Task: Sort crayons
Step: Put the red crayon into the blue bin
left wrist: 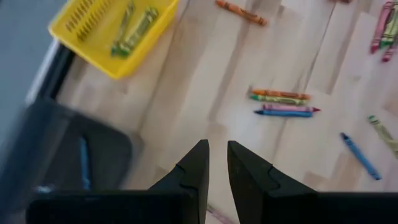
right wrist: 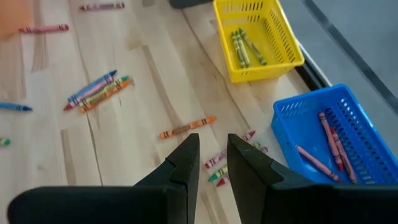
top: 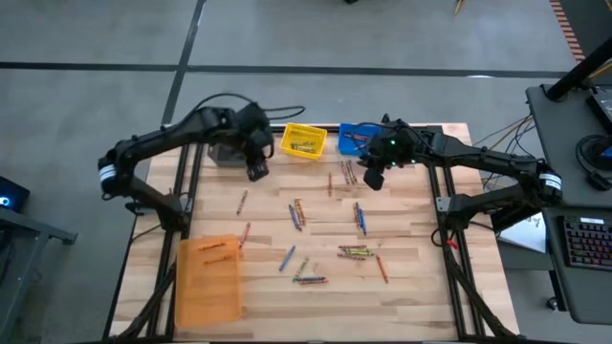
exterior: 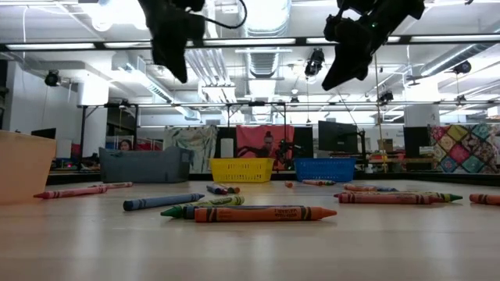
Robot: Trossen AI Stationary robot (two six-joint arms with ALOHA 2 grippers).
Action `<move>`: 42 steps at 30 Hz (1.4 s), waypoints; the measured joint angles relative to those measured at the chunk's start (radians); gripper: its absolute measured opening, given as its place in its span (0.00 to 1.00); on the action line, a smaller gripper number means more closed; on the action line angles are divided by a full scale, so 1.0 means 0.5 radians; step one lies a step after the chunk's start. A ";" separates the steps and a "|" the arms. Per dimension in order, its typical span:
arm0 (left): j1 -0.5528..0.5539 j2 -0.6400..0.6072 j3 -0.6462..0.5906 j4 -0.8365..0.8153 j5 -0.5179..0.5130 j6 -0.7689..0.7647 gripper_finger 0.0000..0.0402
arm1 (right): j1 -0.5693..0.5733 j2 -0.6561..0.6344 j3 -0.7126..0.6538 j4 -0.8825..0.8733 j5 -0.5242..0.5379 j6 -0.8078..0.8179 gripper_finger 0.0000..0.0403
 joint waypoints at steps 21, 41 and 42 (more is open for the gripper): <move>-0.253 -0.298 -0.811 -0.092 -0.003 -0.990 0.10 | 0.000 0.000 0.012 0.238 0.000 0.069 0.18; -0.306 -0.264 -1.073 0.139 -0.107 -1.317 0.10 | 0.001 0.000 0.014 0.236 0.000 -0.008 0.18; -0.322 -0.263 -1.078 0.173 -0.084 -1.322 0.10 | 0.000 0.000 0.014 0.236 0.000 -0.013 0.18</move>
